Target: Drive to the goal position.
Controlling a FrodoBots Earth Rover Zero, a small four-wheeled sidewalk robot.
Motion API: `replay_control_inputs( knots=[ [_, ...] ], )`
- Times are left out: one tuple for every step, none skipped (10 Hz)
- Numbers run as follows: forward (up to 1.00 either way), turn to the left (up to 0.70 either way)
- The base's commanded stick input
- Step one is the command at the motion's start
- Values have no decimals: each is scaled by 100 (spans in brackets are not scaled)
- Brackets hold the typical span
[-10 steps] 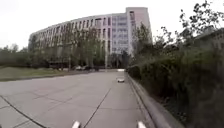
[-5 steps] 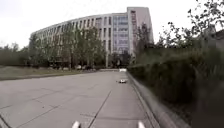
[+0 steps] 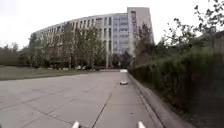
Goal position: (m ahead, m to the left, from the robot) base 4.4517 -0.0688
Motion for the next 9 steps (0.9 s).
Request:
replay_control_inputs(
  knots=[
    [60, 15],
    [60, 15],
    [60, 15],
    [60, 15],
    [60, 15],
    [60, 15],
    [60, 15],
    [60, 15],
    [60, 15]
  ],
)
